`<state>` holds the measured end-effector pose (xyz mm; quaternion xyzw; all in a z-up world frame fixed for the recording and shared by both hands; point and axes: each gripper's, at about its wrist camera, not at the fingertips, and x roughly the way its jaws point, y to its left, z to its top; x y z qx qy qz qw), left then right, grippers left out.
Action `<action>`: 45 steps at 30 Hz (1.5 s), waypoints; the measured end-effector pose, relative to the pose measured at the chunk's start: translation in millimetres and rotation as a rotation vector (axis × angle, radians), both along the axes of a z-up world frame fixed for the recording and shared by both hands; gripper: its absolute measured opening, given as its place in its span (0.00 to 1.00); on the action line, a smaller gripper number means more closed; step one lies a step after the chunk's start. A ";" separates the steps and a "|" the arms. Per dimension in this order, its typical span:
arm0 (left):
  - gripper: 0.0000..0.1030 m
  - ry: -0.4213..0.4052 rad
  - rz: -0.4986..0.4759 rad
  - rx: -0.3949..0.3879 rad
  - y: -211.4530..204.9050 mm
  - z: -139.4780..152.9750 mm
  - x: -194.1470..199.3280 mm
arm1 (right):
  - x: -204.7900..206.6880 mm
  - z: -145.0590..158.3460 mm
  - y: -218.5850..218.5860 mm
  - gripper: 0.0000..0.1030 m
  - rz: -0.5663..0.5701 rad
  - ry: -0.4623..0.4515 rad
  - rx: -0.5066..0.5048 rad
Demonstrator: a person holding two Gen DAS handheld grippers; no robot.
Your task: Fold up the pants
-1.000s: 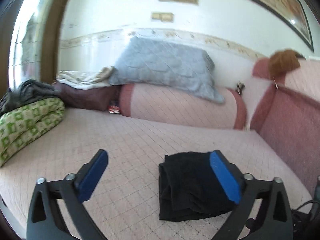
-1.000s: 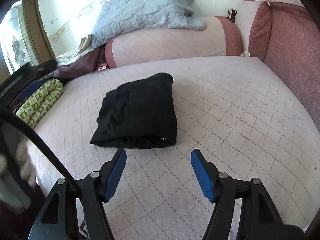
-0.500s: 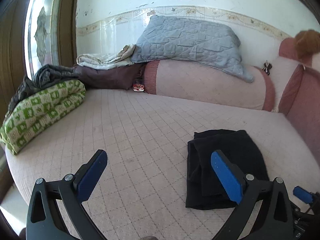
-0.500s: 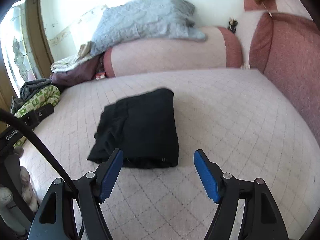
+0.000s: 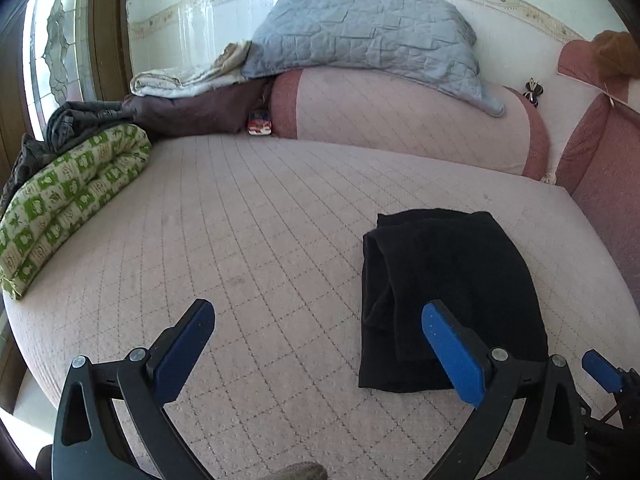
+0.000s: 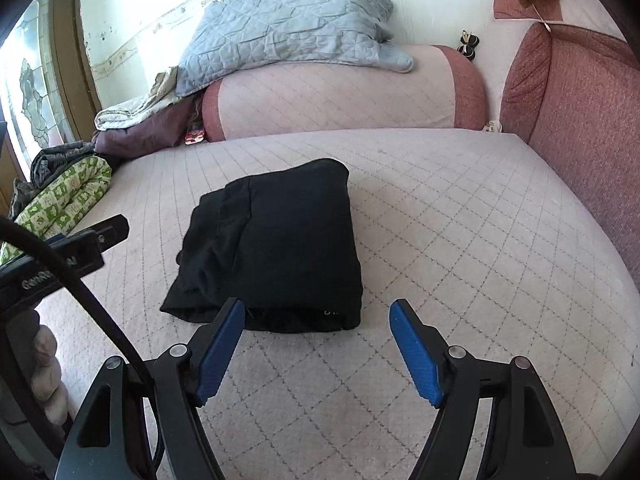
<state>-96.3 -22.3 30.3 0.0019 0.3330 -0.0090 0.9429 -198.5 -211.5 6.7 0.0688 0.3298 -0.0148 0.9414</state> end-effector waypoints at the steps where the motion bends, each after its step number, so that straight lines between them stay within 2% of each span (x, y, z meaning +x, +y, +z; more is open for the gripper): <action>1: 1.00 0.019 -0.005 -0.005 0.3 -2.8 2.8 | 0.9 -1.0 -0.6 0.78 -0.001 0.005 0.004; 4: 1.00 0.064 -0.024 -0.050 3.6 -7.3 5.4 | 3.3 -4.6 -1.5 0.78 -0.002 0.028 0.022; 8: 1.00 0.079 -0.042 -0.084 5.5 -8.3 5.9 | 3.9 -6.4 2.4 0.79 0.008 0.033 0.010; 45: 1.00 0.161 -0.074 -0.080 0.9 -27.3 14.0 | 4.5 -17.0 18.4 0.81 0.041 0.086 -0.007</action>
